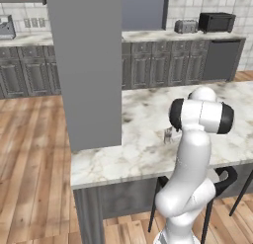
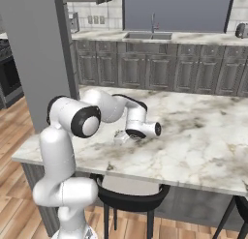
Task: Get the candle and the liquor from the cabinet and move them to the dining counter.
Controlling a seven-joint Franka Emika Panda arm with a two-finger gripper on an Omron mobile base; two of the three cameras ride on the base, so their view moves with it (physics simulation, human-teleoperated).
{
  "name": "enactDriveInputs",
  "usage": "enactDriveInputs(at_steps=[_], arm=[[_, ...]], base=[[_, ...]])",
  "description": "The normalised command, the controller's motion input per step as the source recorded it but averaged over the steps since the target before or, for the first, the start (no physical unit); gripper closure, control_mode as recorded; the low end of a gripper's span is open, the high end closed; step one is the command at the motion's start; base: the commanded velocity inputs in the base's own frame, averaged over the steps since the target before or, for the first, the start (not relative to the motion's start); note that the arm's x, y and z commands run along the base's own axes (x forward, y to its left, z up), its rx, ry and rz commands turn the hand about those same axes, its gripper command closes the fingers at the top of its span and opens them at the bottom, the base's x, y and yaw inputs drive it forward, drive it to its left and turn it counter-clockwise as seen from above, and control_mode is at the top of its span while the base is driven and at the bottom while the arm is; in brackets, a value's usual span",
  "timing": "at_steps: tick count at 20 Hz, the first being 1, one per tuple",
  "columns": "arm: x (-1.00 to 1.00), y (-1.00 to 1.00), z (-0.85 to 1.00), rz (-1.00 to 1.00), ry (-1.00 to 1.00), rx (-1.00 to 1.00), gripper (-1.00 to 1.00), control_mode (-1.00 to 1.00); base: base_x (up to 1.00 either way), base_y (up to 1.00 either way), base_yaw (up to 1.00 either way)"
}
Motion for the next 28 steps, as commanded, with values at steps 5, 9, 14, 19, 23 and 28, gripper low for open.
enactDriveInputs(at_steps=[5, 9, 14, 19, 23, 28], arm=[[0.27, 0.00, -0.09, 0.00, 0.00, 0.00, 1.00, -1.00], [0.11, 0.00, -0.02, 0.00, 0.00, 0.00, 1.00, -1.00], [-0.01, 0.00, 0.00, 0.00, -0.01, 0.00, 1.00, -1.00], [-0.16, 0.07, 0.00, 0.00, -0.09, -0.04, 1.00, -1.00], [-0.06, 0.15, 0.00, 0.00, -0.09, -0.06, 1.00, -1.00], [-0.05, 0.18, 0.00, 0.00, -0.10, -0.07, 1.00, -1.00]], base=[[0.00, 0.00, 0.00], [0.00, 0.00, 0.00], [0.00, 0.00, 0.00], [0.00, 0.00, 0.00], [0.00, 0.00, 0.00], [0.00, 0.00, 0.00]])
